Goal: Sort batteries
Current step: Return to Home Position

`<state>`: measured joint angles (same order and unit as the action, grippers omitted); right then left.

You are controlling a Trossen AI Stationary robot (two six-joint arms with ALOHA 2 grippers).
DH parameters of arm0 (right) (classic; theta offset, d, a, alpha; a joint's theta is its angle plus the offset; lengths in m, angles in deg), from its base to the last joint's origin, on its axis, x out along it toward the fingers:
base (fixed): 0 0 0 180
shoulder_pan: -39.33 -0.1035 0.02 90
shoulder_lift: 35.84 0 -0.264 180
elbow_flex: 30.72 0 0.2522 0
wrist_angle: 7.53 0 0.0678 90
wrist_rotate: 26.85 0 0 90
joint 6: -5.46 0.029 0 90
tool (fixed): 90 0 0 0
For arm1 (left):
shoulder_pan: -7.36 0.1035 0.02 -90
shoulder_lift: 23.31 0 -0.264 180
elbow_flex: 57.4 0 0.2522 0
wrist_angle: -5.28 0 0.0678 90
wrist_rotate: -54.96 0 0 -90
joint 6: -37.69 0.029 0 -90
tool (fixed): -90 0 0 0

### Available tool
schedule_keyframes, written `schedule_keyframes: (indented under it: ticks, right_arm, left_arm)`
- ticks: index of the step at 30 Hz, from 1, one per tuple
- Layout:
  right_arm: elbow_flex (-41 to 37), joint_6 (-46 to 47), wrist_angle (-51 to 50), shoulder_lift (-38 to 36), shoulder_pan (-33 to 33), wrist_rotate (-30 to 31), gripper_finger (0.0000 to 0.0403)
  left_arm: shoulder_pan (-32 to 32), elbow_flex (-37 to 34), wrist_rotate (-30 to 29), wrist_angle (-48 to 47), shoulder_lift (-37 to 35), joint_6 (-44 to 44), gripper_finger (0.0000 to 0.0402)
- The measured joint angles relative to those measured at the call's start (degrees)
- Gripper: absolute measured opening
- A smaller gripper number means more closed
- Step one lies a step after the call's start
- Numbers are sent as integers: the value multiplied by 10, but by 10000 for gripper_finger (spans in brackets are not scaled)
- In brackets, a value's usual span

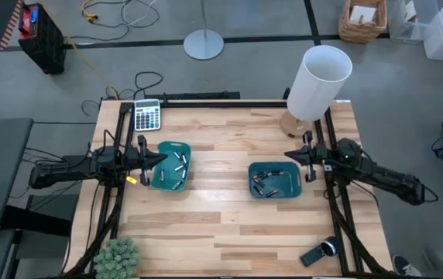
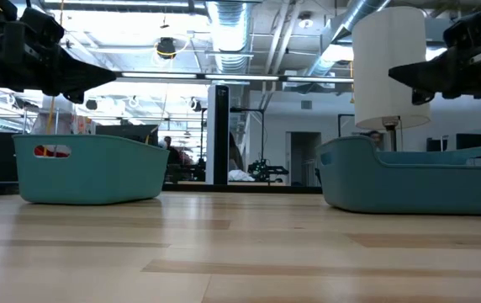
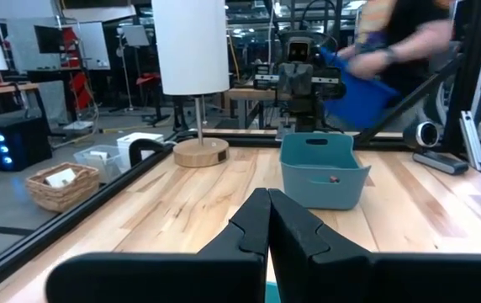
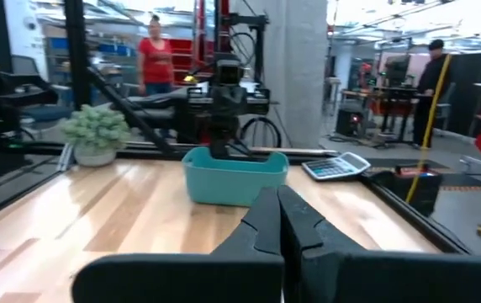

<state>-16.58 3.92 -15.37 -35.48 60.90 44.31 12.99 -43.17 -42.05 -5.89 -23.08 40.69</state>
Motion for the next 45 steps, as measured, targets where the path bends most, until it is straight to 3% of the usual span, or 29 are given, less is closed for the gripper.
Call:
schedule_keyframes:
  ticks: [9, 21, 31, 45]
  right_arm:
    - [0, 0, -6, 0, -122, 100, 2]
    - [-1, 1, -16, 0, -235, 203, 2]
    - [-1, 34, -42, 11, -279, 218, 2]
    - [-1, 37, -44, 52, -298, 216, 30]
  left_arm:
    - [0, 0, -21, 4, 0, 11, 0]
    - [0, 0, -23, 4, 0, 17, 0]
    - [0, 0, -22, 4, 10, -16, 0]
    - [0, 0, 11, -2, 132, -73, 0]
